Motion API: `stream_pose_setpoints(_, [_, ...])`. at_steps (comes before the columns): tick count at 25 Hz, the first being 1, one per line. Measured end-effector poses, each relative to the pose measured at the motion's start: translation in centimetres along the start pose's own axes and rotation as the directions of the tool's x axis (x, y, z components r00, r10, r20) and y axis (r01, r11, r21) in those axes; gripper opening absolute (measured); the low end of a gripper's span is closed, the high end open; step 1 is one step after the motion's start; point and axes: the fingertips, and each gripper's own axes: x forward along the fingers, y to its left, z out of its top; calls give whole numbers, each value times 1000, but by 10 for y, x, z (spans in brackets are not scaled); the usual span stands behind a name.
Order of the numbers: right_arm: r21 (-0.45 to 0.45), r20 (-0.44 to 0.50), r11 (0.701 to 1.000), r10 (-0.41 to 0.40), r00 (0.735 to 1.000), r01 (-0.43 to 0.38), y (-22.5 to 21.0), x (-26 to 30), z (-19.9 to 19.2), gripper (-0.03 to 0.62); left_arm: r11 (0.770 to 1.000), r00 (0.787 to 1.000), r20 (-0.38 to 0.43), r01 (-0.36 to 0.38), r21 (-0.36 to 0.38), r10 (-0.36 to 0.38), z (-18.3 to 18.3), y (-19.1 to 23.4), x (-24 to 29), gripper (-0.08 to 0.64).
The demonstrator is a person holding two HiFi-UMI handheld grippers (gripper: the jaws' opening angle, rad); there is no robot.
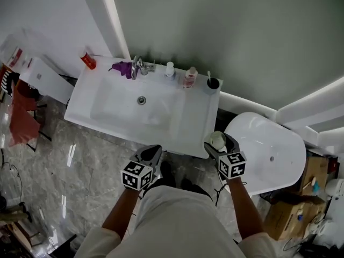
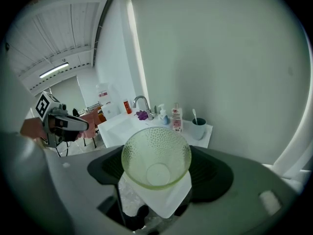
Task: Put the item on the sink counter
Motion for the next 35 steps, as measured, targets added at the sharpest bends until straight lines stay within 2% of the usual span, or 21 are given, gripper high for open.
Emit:
stream_pose_setpoints(6, [-25, -27, 999, -31, 999, 30, -1, 25, 2, 397, 999, 999, -34, 34, -13, -34, -10, 9, 8, 8])
stream_pose_setpoints(13, [-71, -76, 997, -30, 997, 25, -9, 57, -3, 396, 998, 999, -45, 27, -50, -29, -16, 15, 21, 8])
stream_pose_setpoints(22, [-115, -149, 992, 25, 989, -43, -26, 107, -21, 397, 993, 997, -49, -62, -105, 57, -13, 19, 40, 8])
stream_pose_setpoints(26, [-172, -170, 982, 44, 984, -74, -32, 130, -26, 397, 983, 994, -51, -104, -151, 97, -11, 19, 49, 8])
stream_pose_setpoints(30, [-249, -190, 963, 51, 980, -98, -39, 156, -37, 396, 979, 991, -63, -128, -162, 119, -9, 18, 62, 8])
stream_pose_setpoints(35, [-264, -219, 958, 51, 974, -109, -52, 176, -56, 397, 971, 987, -77, -155, -182, 143, -11, 17, 73, 8])
